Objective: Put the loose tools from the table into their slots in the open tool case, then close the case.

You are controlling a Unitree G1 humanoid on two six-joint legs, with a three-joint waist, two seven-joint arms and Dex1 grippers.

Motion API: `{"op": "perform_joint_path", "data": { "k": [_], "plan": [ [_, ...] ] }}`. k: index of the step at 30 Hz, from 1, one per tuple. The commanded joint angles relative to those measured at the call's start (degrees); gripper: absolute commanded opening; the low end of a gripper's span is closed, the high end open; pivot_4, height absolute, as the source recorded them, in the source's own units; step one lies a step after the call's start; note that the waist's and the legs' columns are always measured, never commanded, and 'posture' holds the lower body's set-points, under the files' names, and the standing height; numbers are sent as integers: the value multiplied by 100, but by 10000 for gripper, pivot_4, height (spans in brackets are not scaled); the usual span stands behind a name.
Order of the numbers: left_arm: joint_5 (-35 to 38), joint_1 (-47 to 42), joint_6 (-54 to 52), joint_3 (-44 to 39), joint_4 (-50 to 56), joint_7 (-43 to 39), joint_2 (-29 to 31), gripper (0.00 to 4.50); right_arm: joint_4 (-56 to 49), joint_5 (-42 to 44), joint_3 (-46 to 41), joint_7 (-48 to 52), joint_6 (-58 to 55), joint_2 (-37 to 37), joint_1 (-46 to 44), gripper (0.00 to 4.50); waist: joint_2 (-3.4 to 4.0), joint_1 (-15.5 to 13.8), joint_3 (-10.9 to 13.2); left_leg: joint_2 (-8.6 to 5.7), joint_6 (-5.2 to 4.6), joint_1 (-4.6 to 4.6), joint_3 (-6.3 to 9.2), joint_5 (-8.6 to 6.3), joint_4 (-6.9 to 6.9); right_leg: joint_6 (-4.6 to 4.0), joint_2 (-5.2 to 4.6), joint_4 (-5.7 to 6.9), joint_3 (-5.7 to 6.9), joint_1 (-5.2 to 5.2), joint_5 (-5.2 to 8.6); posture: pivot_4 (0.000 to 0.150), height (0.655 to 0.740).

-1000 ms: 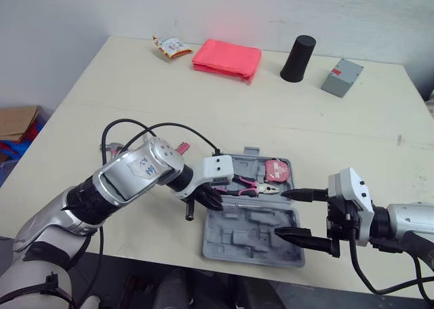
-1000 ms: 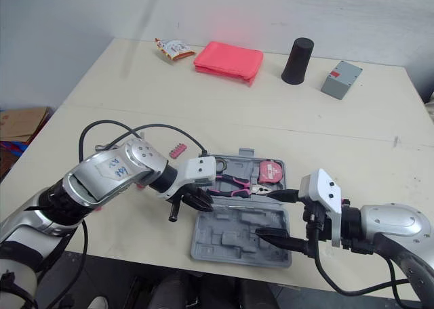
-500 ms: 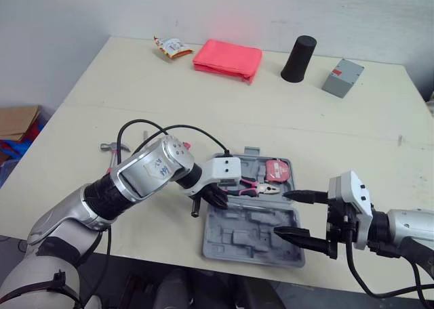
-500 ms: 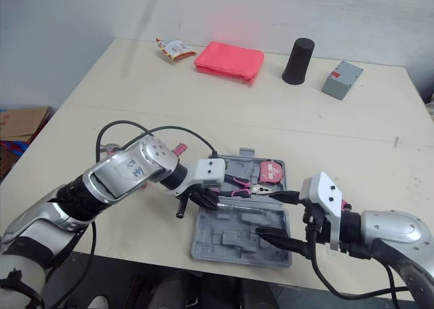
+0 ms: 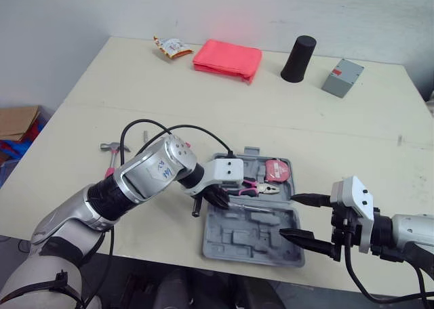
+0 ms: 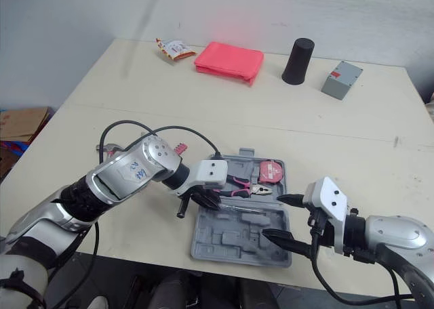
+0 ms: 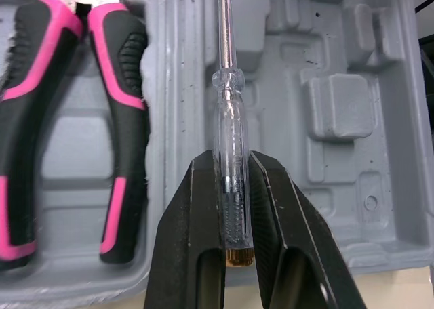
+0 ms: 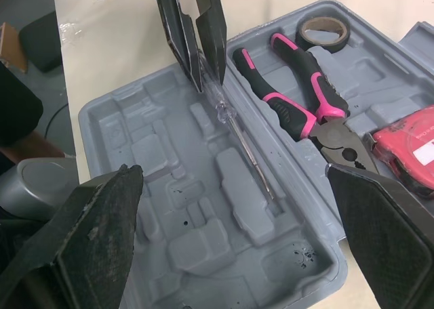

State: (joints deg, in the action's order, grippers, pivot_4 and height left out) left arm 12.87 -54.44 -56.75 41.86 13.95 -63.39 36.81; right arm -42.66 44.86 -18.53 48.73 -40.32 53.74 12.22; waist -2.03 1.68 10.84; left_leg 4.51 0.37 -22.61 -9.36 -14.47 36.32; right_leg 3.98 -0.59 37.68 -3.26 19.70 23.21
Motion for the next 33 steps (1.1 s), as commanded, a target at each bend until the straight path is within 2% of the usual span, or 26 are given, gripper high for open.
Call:
{"op": "perform_joint_path", "data": {
  "k": [1, 8, 18, 26, 33],
  "plan": [
    [-51, 39, -70, -22, 263, 6, -15, 225, -126, -31, -166, 20, 104, -19, 85, 45000, 0, -2, 0, 0, 0, 0, 0, 0, 0, 0, 0, 0, 0, 0, 0, 1500, 7348],
    [-208, 97, -95, 142, 138, 72, -28, 225, -74, 1, -139, 24, 82, 1, -29, 45000, 0, 1, 0, 0, 0, 2, 0, 0, 4, 0, 1, 4, 0, -2, 0, 1500, 7348],
    [-233, -66, -348, -58, -112, 260, -238, 225, -117, -17, -109, 21, 116, -39, 30, 45000, 1, 6, -1, 0, -1, 6, 1, 0, 10, 0, 1, 9, 0, -5, 0, 1500, 7348],
    [-402, -40, -87, 93, -100, 224, -234, 225, -92, -29, -50, 10, 139, -67, -27, 45000, 1, -6, -1, 0, -1, 7, 1, 0, 12, 0, 0, 10, 0, -7, 0, 1500, 7348],
    [-125, -260, -497, -498, 347, 118, 115, 32033, -135, -80, 5, 26, 190, -147, 64, 45000, 1, 2, 0, 2, 0, 6, 0, 0, 13, 0, 2, 16, 0, -3, 0, 1500, 7348]
  ]
}}
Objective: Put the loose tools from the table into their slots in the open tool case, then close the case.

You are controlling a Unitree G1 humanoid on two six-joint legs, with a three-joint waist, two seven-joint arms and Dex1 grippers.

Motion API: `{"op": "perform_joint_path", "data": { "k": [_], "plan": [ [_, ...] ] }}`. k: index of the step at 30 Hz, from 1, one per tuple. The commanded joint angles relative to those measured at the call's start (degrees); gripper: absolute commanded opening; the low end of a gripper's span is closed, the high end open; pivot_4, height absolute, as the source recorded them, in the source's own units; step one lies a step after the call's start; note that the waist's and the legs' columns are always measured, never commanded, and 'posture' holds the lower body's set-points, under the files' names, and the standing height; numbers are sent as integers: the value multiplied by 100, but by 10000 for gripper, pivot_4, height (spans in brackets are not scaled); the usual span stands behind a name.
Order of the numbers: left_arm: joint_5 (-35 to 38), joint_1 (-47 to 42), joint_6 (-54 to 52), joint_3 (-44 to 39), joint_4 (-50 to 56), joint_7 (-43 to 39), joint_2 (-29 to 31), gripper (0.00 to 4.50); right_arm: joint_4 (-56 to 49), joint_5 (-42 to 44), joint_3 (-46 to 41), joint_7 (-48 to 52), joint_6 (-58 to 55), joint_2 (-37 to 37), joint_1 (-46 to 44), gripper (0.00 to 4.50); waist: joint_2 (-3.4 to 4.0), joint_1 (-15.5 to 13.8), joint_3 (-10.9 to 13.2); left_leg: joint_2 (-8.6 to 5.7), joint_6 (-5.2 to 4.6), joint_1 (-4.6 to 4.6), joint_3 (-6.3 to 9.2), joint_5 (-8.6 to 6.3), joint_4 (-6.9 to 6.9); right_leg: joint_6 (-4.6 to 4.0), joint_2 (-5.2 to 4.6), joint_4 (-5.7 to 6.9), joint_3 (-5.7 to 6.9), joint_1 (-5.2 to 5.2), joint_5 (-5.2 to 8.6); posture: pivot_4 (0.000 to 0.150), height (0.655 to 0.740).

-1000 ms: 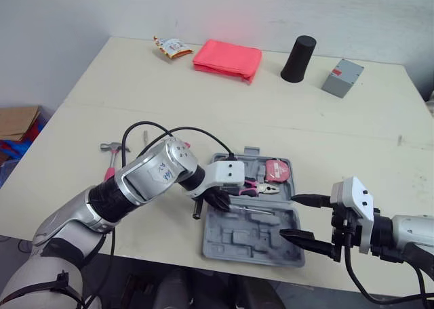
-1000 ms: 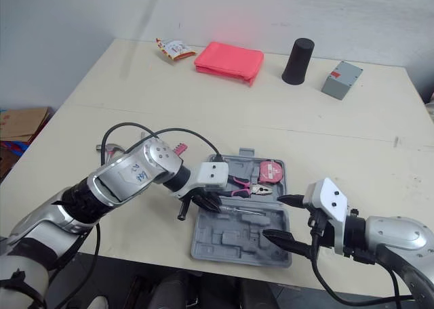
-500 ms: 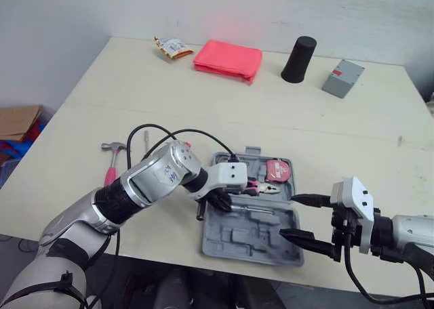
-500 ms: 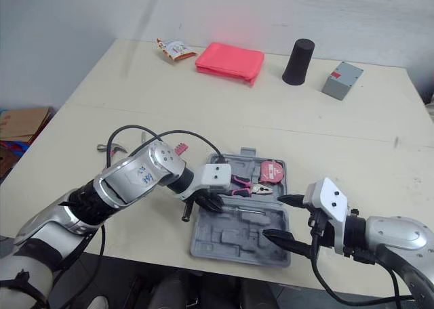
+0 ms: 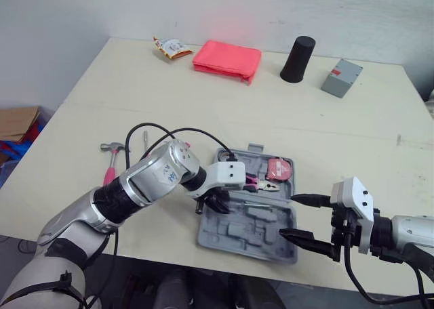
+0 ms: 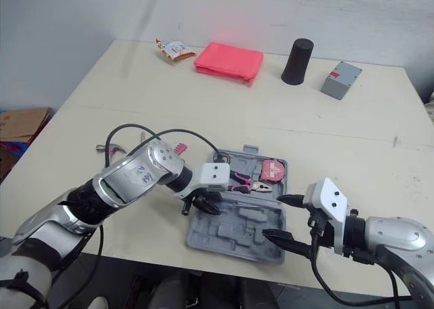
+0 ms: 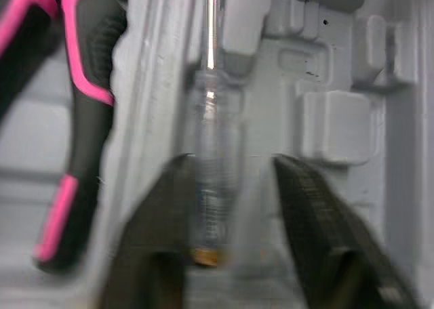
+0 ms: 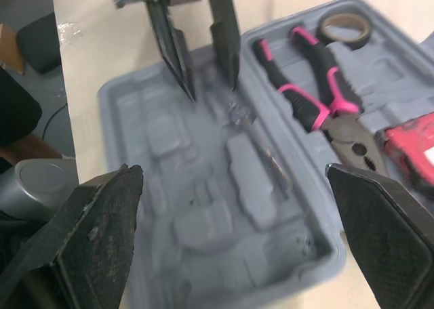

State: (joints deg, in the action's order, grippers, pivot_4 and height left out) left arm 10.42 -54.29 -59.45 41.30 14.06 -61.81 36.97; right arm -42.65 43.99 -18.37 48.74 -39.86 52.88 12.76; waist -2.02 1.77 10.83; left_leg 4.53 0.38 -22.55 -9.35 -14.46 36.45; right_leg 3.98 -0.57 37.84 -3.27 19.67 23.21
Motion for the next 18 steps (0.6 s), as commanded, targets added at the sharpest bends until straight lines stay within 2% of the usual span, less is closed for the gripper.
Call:
{"op": "perform_joint_path", "data": {
  "k": [1, 4, 9, 12, 17, 18],
  "plan": [
    [181, -302, -310, -530, 372, -59, 135, 32033, -132, 0, -4, 29, 148, -67, 9, 45000, 0, -11, 0, 0, 0, 0, 0, 0, 1, 0, 0, 0, 0, 0, 0, 1500, 7348],
    [451, 65, -145, -1088, 451, -69, 278, 32033, -106, -24, 21, 41, 165, -87, -7, 45000, 2, 8, -1, 0, 0, 0, -1, 0, 1, 0, -1, -2, 0, -1, 0, 1500, 7348],
    [687, 1443, 2129, -2113, -63, -382, 274, 32033, -16, -86, 28, 77, 230, -75, -37, 45000, 13, 7, -7, 4, 1, 12, -3, 0, -2, -2, 0, 3, 0, -4, 3, 1500, 7348],
    [1050, 1762, 2956, -2687, -609, -517, -110, 23764, 45, -94, 19, 103, 242, -81, -75, 45000, 13, -5, -7, 5, 1, 10, -1, 1, 7, -3, 0, 7, 2, -6, 2, 1500, 7348],
    [1011, 1858, 3721, -2716, -1195, -668, -681, 263, 158, -124, 92, 100, 249, -101, -184, 45000, 12, -21, -7, 2, -13, 4, -2, -12, 19, 1, -4, -6, 5, -16, 1, 1500, 7348],
    [919, 1852, 3843, -2644, -1342, -675, -773, 263, 180, -120, 102, 97, 248, -100, -206, 45000, 12, -19, -8, 3, -12, 1, -4, -13, 19, 1, -3, -6, 5, -12, 1, 1500, 7348]
  ]
}}
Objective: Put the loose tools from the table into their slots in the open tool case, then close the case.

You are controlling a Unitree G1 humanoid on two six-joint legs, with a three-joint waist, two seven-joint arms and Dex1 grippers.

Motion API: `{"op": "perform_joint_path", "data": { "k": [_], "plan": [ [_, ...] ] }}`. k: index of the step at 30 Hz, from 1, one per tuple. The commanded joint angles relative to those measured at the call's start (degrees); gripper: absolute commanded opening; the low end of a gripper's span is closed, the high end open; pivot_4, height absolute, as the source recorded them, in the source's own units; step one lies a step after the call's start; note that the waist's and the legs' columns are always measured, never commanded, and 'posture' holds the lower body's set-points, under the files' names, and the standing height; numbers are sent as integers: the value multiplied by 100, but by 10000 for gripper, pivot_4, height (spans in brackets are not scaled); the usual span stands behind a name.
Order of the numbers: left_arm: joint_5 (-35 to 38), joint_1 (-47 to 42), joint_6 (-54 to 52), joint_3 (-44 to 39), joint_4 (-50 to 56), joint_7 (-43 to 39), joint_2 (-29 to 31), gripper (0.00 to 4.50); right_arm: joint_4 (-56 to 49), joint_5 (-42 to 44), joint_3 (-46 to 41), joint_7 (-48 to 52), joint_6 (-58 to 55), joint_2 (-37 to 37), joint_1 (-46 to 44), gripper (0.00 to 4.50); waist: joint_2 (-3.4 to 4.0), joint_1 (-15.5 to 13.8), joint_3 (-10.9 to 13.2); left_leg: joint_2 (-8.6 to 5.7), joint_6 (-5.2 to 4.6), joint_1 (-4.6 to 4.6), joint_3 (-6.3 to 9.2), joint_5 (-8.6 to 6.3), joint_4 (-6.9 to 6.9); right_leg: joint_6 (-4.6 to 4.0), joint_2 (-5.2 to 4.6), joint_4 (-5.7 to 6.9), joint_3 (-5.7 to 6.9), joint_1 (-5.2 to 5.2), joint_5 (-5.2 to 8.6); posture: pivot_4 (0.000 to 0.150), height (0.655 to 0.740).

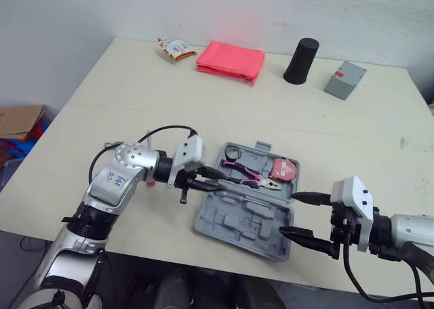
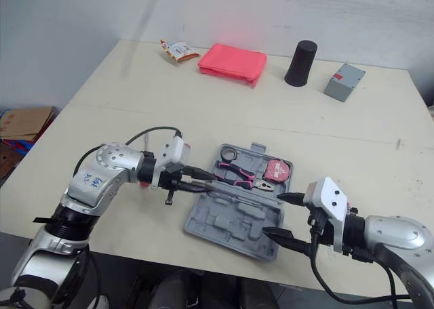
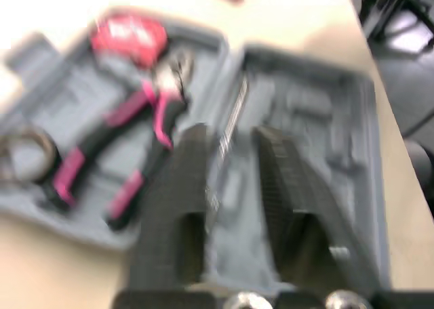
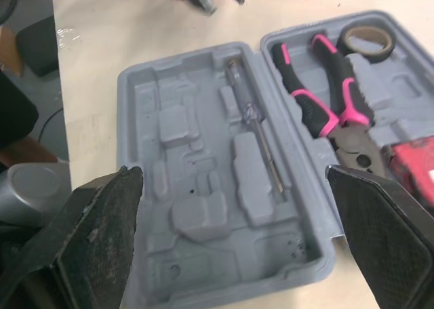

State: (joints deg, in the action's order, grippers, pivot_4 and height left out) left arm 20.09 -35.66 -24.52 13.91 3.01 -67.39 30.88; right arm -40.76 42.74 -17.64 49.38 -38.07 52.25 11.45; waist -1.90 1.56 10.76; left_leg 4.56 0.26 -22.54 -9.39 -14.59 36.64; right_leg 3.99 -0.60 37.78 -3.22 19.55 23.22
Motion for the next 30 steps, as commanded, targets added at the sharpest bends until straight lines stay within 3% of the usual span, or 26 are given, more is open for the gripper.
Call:
{"op": "perform_joint_path", "data": {
  "k": [1, 11, 24, 30],
  "plan": [
    [-122, -19, 443, 136, -341, -121, -222, 263, 5, 8, 35, 32, 71, -34, -88, 45000, 0, 5, 0, 0, 0, -1, 0, 0, 0, 0, 2, 1, 0, 2, 0, 1500, 7348],
    [-835, -226, 840, 747, -1163, -344, -456, 263, -7, 1, 14, -54, 76, -61, -64, 45000, 0, 22, 0, 3, 6, 1, 0, 4, 1, 0, 6, 10, -3, 5, 0, 1500, 7348],
    [-1259, -307, 902, 808, -1649, -201, -697, 263, -59, -16, -22, -138, 95, -96, 44, 45000, 0, 19, 0, 3, 6, 3, 0, 4, 1, 0, 5, 11, -3, 4, 0, 1500, 7348],
    [-2035, -325, 605, 1515, -1878, -358, -350, 263, -28, -40, -9, -135, 127, -91, 36, 45000, 0, 34, -6, 3, 6, 11, 0, 3, 0, 0, 5, 10, -3, -4, 0, 1500, 7348]
  ]
}}
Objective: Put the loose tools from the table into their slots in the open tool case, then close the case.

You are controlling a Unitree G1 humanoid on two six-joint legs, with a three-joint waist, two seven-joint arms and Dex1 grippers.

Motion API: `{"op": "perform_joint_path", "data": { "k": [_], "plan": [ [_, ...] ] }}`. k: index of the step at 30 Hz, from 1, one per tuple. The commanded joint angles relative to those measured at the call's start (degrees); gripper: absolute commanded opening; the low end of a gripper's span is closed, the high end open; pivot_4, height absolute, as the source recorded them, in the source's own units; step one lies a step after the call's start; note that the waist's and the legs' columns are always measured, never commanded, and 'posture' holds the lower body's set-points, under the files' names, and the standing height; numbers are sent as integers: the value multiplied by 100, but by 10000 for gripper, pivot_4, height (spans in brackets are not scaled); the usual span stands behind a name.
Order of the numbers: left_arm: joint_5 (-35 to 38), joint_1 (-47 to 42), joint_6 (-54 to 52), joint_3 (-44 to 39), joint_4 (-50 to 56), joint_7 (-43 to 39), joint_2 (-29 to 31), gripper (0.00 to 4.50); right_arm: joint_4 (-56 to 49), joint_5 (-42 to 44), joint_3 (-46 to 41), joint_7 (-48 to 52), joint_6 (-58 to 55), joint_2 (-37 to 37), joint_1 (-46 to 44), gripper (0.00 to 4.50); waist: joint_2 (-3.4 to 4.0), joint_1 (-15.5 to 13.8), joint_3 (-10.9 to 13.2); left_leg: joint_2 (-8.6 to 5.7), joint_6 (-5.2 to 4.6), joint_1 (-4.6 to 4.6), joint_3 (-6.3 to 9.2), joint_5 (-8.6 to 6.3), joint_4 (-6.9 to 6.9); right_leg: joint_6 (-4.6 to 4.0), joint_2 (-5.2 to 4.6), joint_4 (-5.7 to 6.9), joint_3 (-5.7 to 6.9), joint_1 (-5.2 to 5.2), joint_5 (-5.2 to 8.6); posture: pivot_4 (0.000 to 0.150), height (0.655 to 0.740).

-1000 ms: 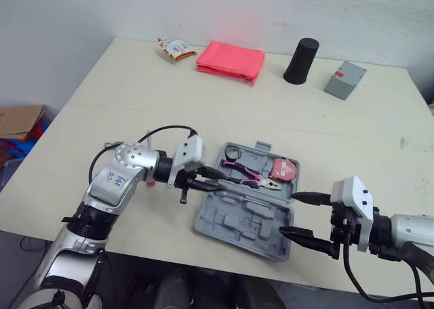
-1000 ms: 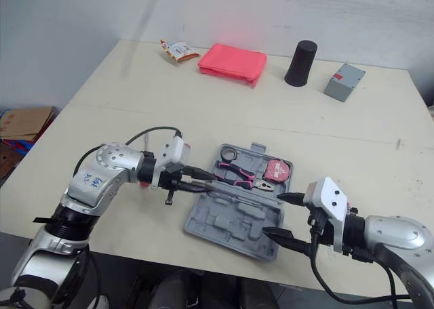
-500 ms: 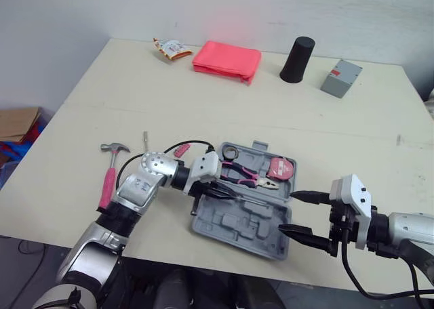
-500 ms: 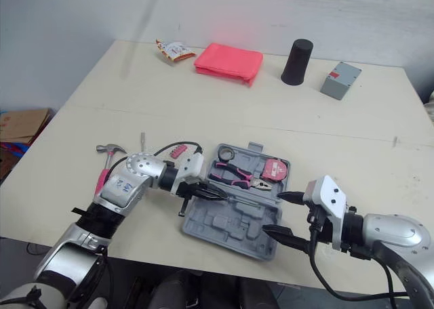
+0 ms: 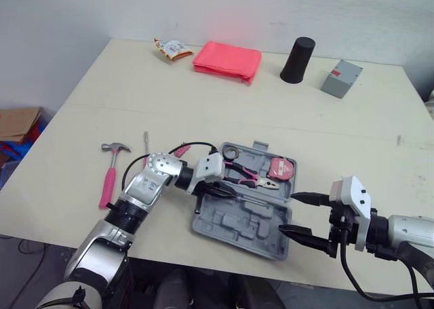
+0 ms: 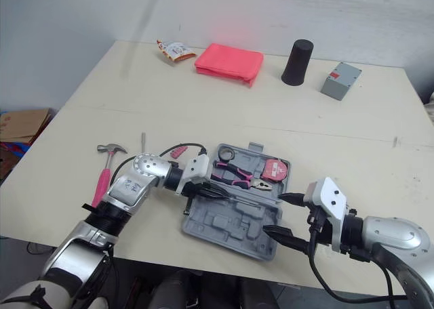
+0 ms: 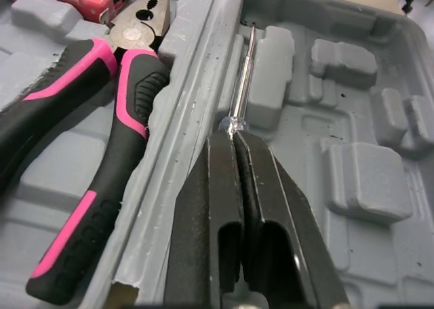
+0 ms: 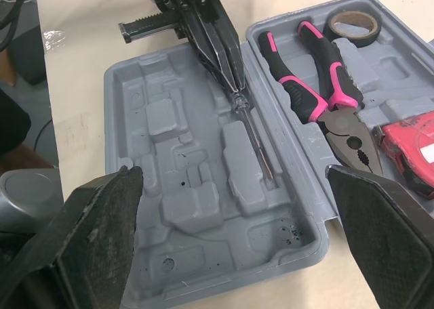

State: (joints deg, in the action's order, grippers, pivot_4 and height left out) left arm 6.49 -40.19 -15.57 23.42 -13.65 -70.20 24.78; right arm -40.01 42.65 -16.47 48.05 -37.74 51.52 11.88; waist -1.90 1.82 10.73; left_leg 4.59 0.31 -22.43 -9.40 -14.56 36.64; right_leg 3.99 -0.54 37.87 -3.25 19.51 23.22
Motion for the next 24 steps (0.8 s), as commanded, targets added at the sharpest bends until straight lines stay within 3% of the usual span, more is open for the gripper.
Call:
{"op": "perform_joint_path", "data": {
  "k": [1, 9, 15, 19, 24],
  "plan": [
    [-764, 129, -317, 629, -261, -13, 274, 263, -99, -35, -121, -4, 100, -20, -9, 45000, 2, 12, -14, 0, 1, 5, 0, 0, -2, 0, 0, 0, 0, -4, 0, 1500, 7348],
    [-688, 292, -1198, 768, 286, 3, 446, 263, -41, -113, -96, 14, 149, -57, 3, 45000, -8, 96, -138, 1, 1, 29, 0, -1, -23, -2, 0, -3, -2, -25, 0, 1500, 7348],
    [-991, 346, -985, 932, 184, 322, 465, 263, 31, -153, -26, 23, 150, -65, -107, 45000, 8, 121, -165, 1, 7, 36, 3, 2, -39, -5, 0, -9, -2, -27, 1, 1500, 7348],
    [-356, 382, -572, 391, 453, 155, 324, 263, 82, -153, -56, 53, 140, -17, -176, 45000, 11, 134, -177, 0, 3, 42, 2, 0, -42, -7, -1, -10, -3, -35, 0, 1500, 7348],
    [811, 691, -1266, -830, 1536, 89, 514, 263, 61, -105, -238, 77, 108, 12, -112, 45000, 15, 132, -145, 1, 8, 8, 3, 3, -50, -9, 1, -7, -2, 9, 0, 1500, 7348]
  ]
}}
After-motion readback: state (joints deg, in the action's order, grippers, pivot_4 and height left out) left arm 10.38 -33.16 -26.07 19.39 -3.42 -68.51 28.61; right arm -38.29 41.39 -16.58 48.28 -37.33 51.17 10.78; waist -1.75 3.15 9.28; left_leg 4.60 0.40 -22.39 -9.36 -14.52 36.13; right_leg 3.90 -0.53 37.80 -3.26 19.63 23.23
